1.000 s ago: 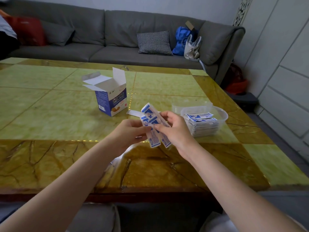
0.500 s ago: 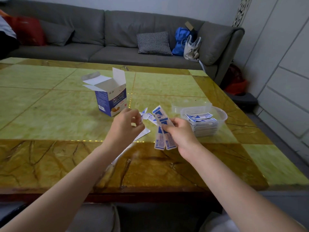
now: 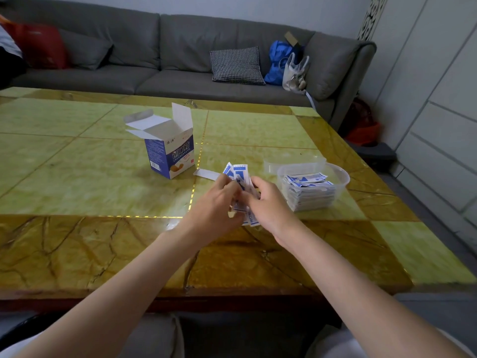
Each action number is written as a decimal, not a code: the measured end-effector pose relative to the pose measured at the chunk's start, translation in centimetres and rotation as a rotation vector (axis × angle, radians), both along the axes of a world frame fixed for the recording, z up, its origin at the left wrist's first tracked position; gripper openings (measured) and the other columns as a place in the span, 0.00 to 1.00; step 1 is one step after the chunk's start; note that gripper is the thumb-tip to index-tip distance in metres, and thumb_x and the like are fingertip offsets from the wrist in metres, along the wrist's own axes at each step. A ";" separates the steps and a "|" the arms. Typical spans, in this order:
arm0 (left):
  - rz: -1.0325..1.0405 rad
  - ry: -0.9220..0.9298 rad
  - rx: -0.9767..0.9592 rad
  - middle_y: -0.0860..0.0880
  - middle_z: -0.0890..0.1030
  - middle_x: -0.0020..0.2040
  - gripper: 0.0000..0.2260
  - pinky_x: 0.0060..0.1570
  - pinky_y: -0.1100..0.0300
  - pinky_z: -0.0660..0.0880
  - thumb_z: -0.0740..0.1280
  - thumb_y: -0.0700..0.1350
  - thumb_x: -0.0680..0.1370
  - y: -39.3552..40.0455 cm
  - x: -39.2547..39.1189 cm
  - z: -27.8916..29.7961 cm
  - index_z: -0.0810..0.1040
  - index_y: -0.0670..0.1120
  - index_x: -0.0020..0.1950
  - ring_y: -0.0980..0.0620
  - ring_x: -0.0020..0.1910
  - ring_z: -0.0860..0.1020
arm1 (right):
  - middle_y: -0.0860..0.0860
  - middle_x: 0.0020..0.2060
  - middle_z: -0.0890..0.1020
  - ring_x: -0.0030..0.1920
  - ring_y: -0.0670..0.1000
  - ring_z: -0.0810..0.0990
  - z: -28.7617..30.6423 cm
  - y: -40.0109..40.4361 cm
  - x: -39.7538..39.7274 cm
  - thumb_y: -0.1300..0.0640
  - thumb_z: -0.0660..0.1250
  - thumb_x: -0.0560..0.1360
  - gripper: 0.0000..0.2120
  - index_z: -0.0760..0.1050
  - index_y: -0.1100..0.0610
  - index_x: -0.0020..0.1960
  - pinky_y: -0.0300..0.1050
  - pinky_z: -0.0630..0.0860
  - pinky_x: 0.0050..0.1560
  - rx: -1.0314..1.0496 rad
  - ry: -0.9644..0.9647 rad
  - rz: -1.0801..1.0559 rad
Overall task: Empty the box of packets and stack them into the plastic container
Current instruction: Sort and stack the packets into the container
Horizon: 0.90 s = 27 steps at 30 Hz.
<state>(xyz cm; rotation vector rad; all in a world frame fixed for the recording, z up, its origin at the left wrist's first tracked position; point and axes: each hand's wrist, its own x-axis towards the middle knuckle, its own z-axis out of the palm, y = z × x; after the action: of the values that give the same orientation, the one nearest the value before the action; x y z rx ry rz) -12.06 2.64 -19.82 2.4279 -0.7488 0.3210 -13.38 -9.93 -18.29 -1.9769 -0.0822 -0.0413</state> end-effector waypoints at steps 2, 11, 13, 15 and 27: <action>-0.044 0.084 -0.056 0.47 0.72 0.53 0.15 0.46 0.58 0.77 0.70 0.39 0.70 0.3 0.1 0.1 0.74 0.41 0.55 0.52 0.46 0.75 | 0.53 0.46 0.78 0.46 0.52 0.78 0.0 -0.5 0.3 0.62 0.62 0.77 0.06 0.75 0.61 0.52 0.43 0.74 0.46 -0.247 -0.182 -0.031; 0.182 0.396 0.055 0.46 0.75 0.55 0.21 0.40 0.64 0.70 0.73 0.47 0.70 1.6 1.0 0.1 0.74 0.45 0.60 0.53 0.43 0.74 | 0.53 0.58 0.76 0.53 0.56 0.77 -0.9 -2.1 -0.6 0.69 0.56 0.75 0.30 0.54 0.50 0.73 0.48 0.72 0.41 -1.033 -0.291 0.202; 0.162 0.392 0.139 0.46 0.74 0.56 0.20 0.44 0.64 0.67 0.72 0.46 0.70 1.2 0.8 -0.2 0.74 0.45 0.60 0.53 0.45 0.71 | 0.53 0.60 0.75 0.59 0.55 0.73 -1.0 -2.3 -0.8 0.62 0.56 0.78 0.21 0.61 0.54 0.70 0.51 0.74 0.50 -1.044 -0.249 0.233; 0.157 0.387 0.115 0.46 0.75 0.55 0.18 0.44 0.64 0.67 0.72 0.46 0.71 1.1 1.0 -0.1 0.75 0.46 0.59 0.54 0.44 0.71 | 0.52 0.60 0.75 0.60 0.55 0.72 -0.9 -2.8 -0.9 0.56 0.55 0.80 0.15 0.66 0.56 0.65 0.52 0.73 0.53 -1.075 -0.246 0.230; 0.124 0.323 0.021 0.49 0.77 0.45 0.15 0.41 0.66 0.68 0.70 0.46 0.72 -0.6 0.3 0.1 0.76 0.48 0.58 0.52 0.43 0.77 | 0.53 0.49 0.75 0.51 0.55 0.75 -0.5 -4.4 -1.3 0.56 0.50 0.82 0.13 0.70 0.54 0.60 0.49 0.72 0.44 -1.054 -0.191 0.243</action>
<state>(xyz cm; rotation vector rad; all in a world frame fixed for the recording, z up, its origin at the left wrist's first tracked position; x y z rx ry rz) -11.77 2.02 -19.69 2.4680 -0.4627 -0.0336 -14.70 -14.31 -18.79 -2.9907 -0.5625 -0.0303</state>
